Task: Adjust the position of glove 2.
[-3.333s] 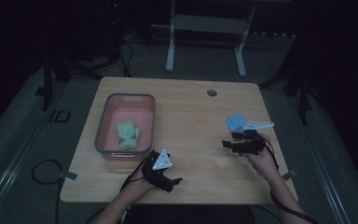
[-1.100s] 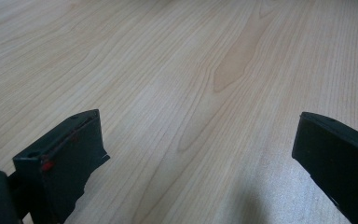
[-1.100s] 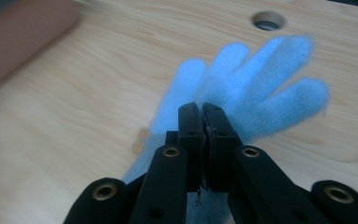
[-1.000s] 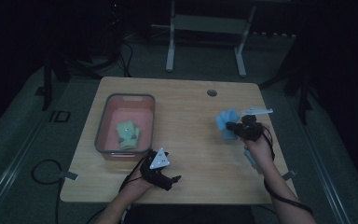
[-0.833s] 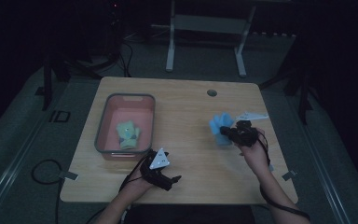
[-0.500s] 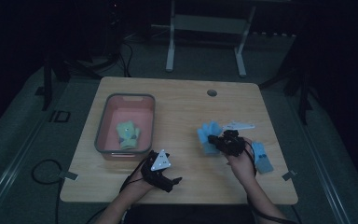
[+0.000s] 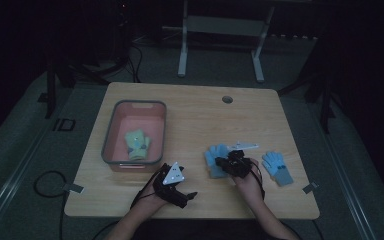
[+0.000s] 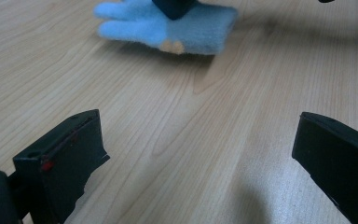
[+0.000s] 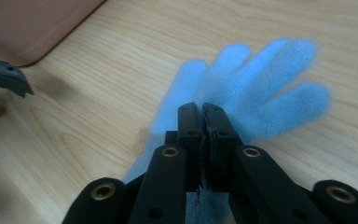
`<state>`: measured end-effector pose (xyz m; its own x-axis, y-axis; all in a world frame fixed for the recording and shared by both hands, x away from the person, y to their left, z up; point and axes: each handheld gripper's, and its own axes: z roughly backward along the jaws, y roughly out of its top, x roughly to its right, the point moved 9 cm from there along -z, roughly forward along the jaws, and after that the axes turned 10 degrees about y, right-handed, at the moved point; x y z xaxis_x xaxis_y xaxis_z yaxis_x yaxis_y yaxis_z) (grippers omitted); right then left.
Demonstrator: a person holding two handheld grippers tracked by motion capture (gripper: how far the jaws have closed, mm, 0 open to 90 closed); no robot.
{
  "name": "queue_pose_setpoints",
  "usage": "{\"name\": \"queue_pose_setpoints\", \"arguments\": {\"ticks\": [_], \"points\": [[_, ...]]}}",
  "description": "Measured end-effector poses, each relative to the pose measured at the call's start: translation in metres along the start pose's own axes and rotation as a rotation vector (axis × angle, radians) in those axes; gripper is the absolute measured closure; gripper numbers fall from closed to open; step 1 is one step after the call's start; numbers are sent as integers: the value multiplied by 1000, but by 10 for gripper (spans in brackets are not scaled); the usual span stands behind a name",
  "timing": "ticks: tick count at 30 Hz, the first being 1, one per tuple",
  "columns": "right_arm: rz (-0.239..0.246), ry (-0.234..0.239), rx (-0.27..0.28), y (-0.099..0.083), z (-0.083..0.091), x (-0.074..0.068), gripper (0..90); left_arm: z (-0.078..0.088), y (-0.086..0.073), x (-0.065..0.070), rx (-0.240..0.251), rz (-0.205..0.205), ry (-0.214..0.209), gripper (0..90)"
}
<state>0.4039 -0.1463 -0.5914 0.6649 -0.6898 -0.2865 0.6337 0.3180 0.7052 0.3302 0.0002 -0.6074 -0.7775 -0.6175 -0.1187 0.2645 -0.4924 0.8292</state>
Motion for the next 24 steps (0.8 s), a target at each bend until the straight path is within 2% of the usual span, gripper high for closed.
{"name": "queue_pose_setpoints", "arguments": {"ticks": [5,9,12,16,21,22,24], "points": [[-2,-16,-23,-5,-5,8,816,-1,-1,1,-8,-5,-1,21],[1,-15,-42,-11,-10,14,700,-1,-2,2,-9,-15,6,21],[17,-11,-45,-10,-8,14,609,-1,-2,2,-11,-10,2,21],[37,-1,-36,-5,-2,12,587,-1,-2,2,-16,-15,0,21],[130,27,-26,4,15,9,567,-1,-2,2,-14,-8,-1,21],[156,17,-26,5,24,13,563,-1,-2,2,-15,-8,-1,21],[168,19,-30,5,28,14,564,-1,-2,2,-15,-9,-2,21]]}}
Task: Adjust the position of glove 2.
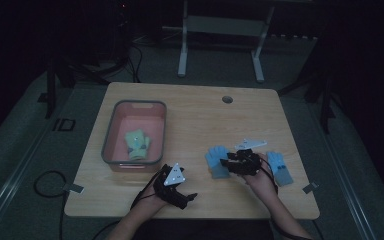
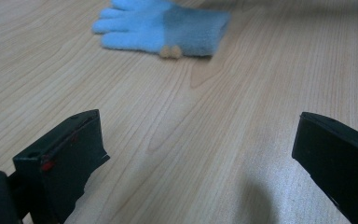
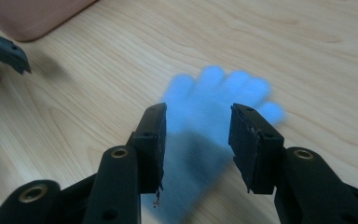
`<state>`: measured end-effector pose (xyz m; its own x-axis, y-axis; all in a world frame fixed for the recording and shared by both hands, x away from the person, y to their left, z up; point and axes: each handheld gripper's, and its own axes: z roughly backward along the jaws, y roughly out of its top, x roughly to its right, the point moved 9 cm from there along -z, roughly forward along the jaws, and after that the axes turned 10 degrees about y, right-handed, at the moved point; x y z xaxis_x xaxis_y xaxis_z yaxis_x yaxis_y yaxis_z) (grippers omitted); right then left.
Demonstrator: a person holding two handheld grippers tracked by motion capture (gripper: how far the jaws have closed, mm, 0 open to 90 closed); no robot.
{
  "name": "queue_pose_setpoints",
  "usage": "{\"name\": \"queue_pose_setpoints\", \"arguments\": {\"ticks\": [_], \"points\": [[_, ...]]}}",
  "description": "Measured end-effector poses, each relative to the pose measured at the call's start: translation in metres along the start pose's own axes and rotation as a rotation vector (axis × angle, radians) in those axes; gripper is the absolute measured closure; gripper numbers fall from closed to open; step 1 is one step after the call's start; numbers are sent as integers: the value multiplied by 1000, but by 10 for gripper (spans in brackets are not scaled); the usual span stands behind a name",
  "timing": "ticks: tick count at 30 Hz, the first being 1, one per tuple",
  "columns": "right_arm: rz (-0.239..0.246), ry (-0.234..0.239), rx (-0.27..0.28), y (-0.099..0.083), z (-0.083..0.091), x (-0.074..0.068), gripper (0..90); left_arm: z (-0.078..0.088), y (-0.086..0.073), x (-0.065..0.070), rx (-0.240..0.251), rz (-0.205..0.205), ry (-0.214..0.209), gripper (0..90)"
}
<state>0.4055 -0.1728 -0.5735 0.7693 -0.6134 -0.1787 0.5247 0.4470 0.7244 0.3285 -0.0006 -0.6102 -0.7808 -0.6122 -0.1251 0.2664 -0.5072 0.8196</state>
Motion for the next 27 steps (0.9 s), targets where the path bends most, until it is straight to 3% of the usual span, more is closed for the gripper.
{"name": "queue_pose_setpoints", "arguments": {"ticks": [4,5,7,12,14,15,18,27], "points": [[19,-2,7,-4,20,12,570,0,0,0,2,1,0,21],[11,-20,18,-8,32,23,580,0,0,0,3,1,1,21],[10,-23,22,-10,36,27,580,0,0,0,4,4,0,21],[-18,-78,29,-24,61,55,587,1,0,0,7,3,-3,21],[-23,-108,27,-34,76,72,590,1,0,0,8,2,-5,22],[-23,-108,27,-34,76,72,597,1,0,0,10,3,-4,22],[-50,-139,23,-48,95,95,605,1,1,0,11,5,-4,21],[-42,-162,-40,-76,110,120,626,1,0,0,9,8,-7,21]]}}
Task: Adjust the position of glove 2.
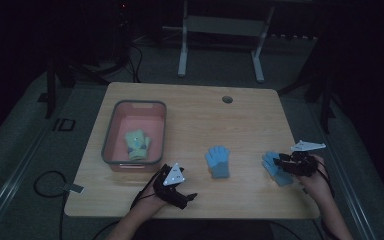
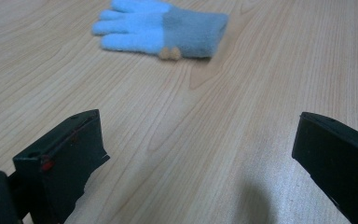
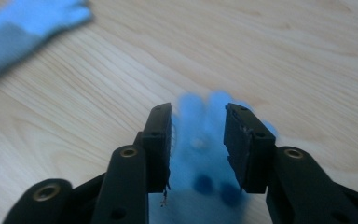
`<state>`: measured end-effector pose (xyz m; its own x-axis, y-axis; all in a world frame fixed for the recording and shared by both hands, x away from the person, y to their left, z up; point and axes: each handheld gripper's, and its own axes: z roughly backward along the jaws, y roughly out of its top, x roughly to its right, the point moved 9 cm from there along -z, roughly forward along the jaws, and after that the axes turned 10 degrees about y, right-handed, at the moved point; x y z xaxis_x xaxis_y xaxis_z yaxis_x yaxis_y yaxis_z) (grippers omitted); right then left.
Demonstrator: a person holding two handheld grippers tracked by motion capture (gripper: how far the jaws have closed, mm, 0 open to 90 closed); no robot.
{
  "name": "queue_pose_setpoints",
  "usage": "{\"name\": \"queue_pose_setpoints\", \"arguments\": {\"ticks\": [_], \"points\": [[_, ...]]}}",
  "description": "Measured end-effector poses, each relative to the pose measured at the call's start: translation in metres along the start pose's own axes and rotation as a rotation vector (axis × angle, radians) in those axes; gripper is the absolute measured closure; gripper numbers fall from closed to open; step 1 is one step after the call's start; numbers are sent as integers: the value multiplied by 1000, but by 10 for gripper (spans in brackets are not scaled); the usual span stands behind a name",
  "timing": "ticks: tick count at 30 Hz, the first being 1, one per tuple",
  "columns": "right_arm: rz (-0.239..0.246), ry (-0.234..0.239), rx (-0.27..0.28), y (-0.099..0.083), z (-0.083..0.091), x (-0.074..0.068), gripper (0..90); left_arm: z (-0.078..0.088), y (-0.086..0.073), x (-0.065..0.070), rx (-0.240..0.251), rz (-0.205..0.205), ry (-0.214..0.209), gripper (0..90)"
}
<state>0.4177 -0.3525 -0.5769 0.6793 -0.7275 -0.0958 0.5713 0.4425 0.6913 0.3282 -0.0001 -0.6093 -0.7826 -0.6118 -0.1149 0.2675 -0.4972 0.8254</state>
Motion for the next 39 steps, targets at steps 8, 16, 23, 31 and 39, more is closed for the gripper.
{"name": "queue_pose_setpoints", "arguments": {"ticks": [8,16,23,31,39], "points": [[-5,28,-68,-26,-18,6,600,0,0,0,1,-1,0,22],[-30,-11,-72,-25,-19,2,825,1,0,-1,1,-1,1,22],[-93,-34,-15,-9,-12,-8,844,1,0,-1,1,2,2,21],[-123,-82,103,47,1,-50,844,1,0,-1,8,3,8,21],[-189,-121,149,69,-16,-68,844,2,0,-1,19,-19,13,21]]}}
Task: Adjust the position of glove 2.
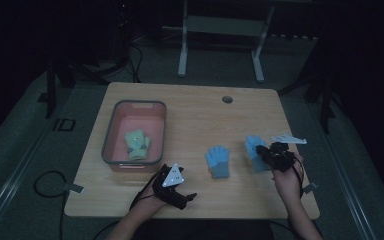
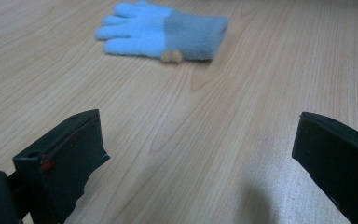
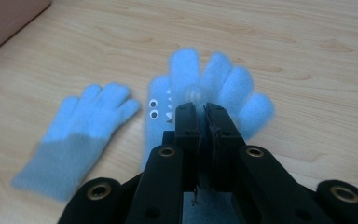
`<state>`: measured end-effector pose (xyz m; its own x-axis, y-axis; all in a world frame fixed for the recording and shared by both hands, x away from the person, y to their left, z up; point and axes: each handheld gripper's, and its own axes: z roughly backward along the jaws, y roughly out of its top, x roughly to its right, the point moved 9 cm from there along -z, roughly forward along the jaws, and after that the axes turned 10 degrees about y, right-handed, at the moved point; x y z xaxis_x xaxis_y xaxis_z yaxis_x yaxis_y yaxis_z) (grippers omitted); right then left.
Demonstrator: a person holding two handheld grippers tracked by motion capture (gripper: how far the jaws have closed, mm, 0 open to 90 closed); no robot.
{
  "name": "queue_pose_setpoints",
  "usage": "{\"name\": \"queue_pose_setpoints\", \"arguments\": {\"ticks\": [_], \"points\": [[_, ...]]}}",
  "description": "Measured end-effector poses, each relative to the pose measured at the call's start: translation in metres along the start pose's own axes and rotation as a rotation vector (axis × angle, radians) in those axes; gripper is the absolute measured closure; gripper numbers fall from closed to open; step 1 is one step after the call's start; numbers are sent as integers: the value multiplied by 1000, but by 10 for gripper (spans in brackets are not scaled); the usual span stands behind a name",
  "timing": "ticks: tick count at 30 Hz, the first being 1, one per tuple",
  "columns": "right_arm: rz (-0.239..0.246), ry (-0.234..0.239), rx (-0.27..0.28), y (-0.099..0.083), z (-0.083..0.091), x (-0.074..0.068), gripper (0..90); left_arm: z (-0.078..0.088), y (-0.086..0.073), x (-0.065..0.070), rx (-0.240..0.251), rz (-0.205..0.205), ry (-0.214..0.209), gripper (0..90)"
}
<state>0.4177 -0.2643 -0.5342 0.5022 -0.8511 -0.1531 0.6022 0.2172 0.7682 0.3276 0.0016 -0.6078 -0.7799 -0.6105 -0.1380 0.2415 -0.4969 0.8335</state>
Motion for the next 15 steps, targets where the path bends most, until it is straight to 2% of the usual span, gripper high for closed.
{"name": "queue_pose_setpoints", "arguments": {"ticks": [6,12,15], "points": [[-64,-32,-26,-14,-21,-4,844,0,1,1,6,12,-10,21],[-102,-73,-68,-33,-41,6,833,0,0,1,5,9,-15,21],[-105,-92,-86,-39,-48,12,820,1,1,1,8,12,-17,21]]}}
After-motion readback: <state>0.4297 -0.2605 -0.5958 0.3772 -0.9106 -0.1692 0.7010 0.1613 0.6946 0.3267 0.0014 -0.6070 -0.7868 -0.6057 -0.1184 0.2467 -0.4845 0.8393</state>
